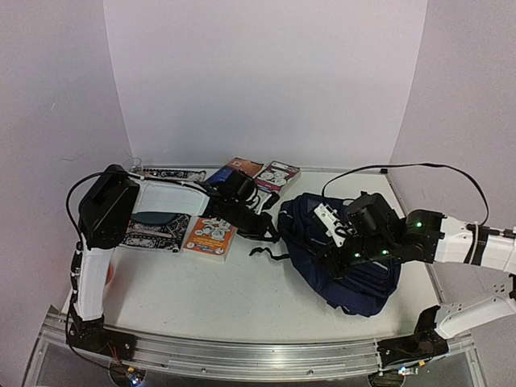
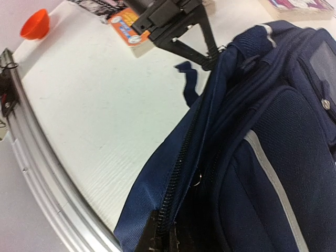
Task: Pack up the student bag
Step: Unzip the largest pocket of the student bag.
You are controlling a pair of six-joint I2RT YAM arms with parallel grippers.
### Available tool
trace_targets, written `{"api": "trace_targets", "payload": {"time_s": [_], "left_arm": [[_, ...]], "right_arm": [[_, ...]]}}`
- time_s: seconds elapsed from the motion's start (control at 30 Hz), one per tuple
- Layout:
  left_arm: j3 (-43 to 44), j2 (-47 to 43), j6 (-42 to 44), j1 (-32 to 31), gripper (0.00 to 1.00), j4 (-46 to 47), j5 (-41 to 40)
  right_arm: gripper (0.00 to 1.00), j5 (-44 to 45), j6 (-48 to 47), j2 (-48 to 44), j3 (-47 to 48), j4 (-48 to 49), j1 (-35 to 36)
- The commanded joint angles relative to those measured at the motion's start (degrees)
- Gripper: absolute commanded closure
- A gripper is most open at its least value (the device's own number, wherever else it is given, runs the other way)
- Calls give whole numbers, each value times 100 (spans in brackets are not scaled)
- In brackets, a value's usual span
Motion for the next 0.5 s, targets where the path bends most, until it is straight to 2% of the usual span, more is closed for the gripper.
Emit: {"api": "trace_targets", "payload": {"time_s": [0.0,0.2,0.47], "left_arm": [[579,266,-15,217,98,-325,-686],[997,445,-62,-34,97,-322,-596],[1506,821,-219,-363,95,-325,-507]], "right_arm": [[100,481,142,247,182,-122,-11],[100,759,385,1275,622,-122,-10],[100,1713,864,1955,1016,-96,-17]]}}
